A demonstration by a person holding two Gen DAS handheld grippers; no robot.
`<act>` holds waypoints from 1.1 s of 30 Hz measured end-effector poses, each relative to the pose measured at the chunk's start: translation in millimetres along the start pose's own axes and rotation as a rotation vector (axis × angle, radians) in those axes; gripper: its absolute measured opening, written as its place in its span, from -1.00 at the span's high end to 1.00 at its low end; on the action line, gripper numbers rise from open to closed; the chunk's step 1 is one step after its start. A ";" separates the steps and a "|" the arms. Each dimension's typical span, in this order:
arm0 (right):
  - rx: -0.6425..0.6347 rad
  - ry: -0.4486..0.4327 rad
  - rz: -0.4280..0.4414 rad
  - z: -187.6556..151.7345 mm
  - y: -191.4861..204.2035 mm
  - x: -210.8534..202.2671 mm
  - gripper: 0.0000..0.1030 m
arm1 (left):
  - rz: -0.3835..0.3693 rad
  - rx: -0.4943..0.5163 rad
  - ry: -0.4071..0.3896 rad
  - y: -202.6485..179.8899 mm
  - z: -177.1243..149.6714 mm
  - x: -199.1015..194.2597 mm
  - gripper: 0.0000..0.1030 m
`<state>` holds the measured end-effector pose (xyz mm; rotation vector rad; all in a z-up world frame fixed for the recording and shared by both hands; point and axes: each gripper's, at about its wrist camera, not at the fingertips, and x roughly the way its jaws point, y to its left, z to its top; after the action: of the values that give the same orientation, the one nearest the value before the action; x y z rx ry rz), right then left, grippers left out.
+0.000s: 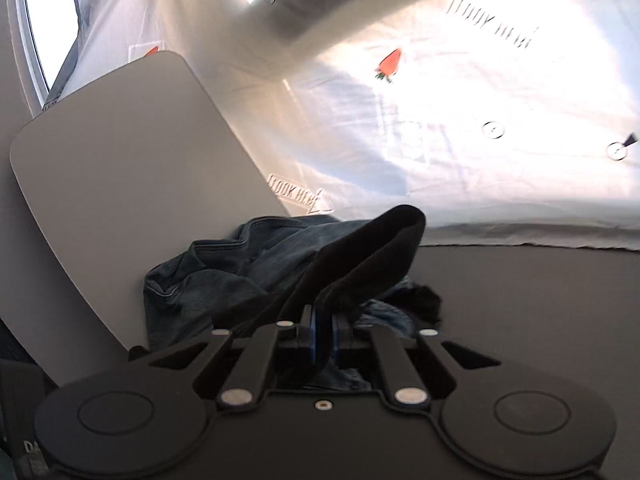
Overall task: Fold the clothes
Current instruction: 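Close both grippers on the black sweater and pull it from the pile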
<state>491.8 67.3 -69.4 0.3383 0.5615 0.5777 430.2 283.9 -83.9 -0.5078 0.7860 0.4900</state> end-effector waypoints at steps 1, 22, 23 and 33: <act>-0.001 -0.018 -0.032 -2.6 -12.4 -18.3 0.85 | -0.011 0.014 -0.006 -6.2 -10.1 -10.3 -0.80; 0.164 -0.007 -1.019 -165.4 -289.2 -434.3 0.46 | -0.218 0.341 0.166 -141.3 -249.9 -120.9 -0.58; 0.191 -0.008 -1.012 -166.8 -291.5 -434.5 0.36 | -0.221 0.364 0.162 -148.4 -252.7 -120.1 -0.58; 0.484 0.071 -0.828 -185.6 -338.7 -416.8 -0.43 | -0.386 0.622 0.249 -214.6 -285.0 -109.4 -0.60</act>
<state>235.0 -421.8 -202.5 0.4992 0.8420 -0.3571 336.8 -75.6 -119.8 -0.1278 0.9979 -0.1862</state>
